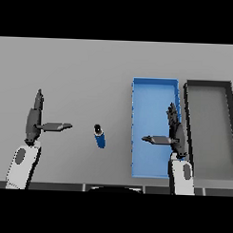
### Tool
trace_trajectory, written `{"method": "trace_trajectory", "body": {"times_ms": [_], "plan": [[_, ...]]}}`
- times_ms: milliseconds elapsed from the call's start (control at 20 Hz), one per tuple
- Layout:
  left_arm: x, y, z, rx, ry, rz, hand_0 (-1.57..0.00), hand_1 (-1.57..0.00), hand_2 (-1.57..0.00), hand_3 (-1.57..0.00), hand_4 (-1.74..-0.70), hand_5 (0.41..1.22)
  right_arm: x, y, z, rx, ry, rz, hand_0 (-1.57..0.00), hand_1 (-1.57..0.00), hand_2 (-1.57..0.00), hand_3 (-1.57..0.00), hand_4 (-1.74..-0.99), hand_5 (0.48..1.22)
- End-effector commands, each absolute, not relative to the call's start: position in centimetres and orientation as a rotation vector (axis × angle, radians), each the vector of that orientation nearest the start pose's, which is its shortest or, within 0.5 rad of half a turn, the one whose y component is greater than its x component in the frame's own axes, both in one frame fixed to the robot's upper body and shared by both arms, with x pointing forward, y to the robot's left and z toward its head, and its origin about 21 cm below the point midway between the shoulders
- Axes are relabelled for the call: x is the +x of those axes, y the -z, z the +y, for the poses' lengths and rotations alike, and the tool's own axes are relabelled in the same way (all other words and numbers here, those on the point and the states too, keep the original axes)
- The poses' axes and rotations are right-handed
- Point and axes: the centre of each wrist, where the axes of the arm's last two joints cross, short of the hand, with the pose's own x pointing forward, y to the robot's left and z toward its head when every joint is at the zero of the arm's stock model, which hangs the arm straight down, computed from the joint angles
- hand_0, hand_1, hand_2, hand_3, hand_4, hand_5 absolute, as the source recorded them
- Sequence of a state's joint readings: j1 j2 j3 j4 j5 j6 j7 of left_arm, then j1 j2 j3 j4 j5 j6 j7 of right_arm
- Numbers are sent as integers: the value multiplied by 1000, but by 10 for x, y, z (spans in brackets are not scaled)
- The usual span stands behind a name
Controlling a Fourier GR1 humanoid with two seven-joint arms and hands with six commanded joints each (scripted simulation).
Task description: Pick up the blue pipe and place it into the blue bin.
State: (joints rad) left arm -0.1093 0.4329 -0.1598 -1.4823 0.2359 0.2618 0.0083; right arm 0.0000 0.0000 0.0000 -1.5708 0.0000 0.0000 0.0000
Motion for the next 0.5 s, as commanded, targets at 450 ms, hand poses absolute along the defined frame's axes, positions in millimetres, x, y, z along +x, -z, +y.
{"method": "trace_trajectory", "body": {"times_ms": [450], "plan": [[264,-34,320,114,480,-1552,1,1,1,1,-971,596,229,-10,-240,-134,-368,-1671,1,1,1,1,-1195,588]]}}
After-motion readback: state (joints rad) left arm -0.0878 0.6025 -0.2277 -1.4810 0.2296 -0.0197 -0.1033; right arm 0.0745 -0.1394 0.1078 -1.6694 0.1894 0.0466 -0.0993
